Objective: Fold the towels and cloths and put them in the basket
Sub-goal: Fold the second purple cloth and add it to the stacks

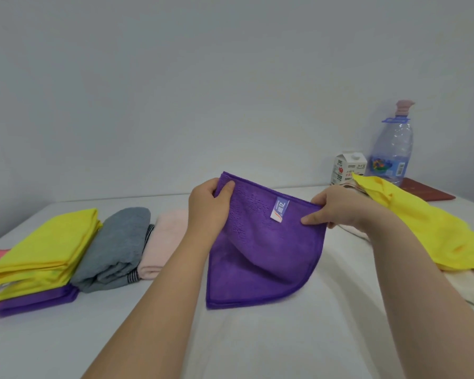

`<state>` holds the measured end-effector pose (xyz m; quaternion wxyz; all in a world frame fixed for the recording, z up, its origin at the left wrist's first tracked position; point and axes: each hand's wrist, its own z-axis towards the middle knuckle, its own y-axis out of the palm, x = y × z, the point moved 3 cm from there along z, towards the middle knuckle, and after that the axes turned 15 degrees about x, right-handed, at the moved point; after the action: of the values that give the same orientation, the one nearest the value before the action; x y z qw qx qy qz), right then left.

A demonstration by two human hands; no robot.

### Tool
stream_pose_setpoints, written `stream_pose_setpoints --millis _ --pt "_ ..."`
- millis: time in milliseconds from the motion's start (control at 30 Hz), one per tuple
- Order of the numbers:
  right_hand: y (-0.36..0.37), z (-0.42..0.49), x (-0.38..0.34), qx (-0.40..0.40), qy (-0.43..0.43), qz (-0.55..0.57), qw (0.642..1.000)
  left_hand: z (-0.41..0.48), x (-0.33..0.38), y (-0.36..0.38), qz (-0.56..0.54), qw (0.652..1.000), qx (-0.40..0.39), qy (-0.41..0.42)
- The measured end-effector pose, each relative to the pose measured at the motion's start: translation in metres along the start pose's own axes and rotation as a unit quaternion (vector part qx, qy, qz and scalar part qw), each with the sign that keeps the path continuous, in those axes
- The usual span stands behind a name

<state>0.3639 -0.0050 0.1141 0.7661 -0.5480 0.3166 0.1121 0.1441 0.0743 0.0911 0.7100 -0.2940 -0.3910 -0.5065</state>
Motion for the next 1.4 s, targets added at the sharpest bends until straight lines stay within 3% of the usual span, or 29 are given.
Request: stream_pose_setpoints --millis 67,133,233,367,533,600,667,767,867,1000,1100,1200,1300,1400 --pt "0.002 0.01 0.006 0.096 0.051 0.134 0.985 0.0 0.0 -0.001 0.007 1.0 0.009 0.001" --pt "0.008 0.015 0.009 0.155 0.105 0.316 0.93 0.0 0.002 -0.001 0.006 1.0 0.015 0.002" --pt "0.023 0.013 -0.001 0.134 0.116 0.473 0.863 0.002 0.008 -0.001 -0.02 0.999 0.009 -0.025" --pt "0.018 0.008 -0.021 0.128 0.058 0.507 0.85 0.001 0.026 -0.002 -0.166 0.971 -0.051 -0.163" --pt "-0.005 -0.01 -0.046 0.075 -0.003 0.573 0.816 -0.001 0.055 -0.009 -0.342 0.862 -0.184 -0.324" --pt "-0.013 -0.011 -0.048 0.09 -0.011 0.563 0.822 0.0 0.058 -0.014 -0.353 0.842 -0.192 -0.36" --pt "-0.015 -0.008 -0.042 0.141 -0.011 0.516 0.845 0.005 0.052 -0.017 -0.3 0.887 -0.154 -0.315" --pt "-0.011 -0.001 -0.028 0.26 -0.039 0.345 0.901 0.017 0.03 -0.021 -0.076 0.989 -0.045 -0.121" --pt "0.007 0.004 -0.011 0.289 -0.024 0.222 0.931 0.016 0.007 -0.015 0.121 0.991 -0.051 0.002" --pt "0.039 0.015 0.022 0.26 0.01 0.111 0.959 0.006 -0.019 -0.008 0.27 0.961 -0.056 0.038" --pt "0.048 0.022 0.034 0.253 0.034 0.102 0.961 0.002 -0.031 -0.006 0.28 0.958 -0.053 0.007" --pt "0.055 0.027 0.039 0.212 0.092 0.186 0.955 -0.001 -0.04 -0.001 0.192 0.976 -0.074 -0.075" --pt "0.066 0.024 0.037 0.136 0.156 0.335 0.919 -0.002 -0.046 0.003 0.105 0.983 -0.077 -0.13" --pt "0.072 0.024 0.037 0.114 0.189 0.455 0.863 -0.005 -0.046 0.006 0.051 0.982 -0.079 -0.164"
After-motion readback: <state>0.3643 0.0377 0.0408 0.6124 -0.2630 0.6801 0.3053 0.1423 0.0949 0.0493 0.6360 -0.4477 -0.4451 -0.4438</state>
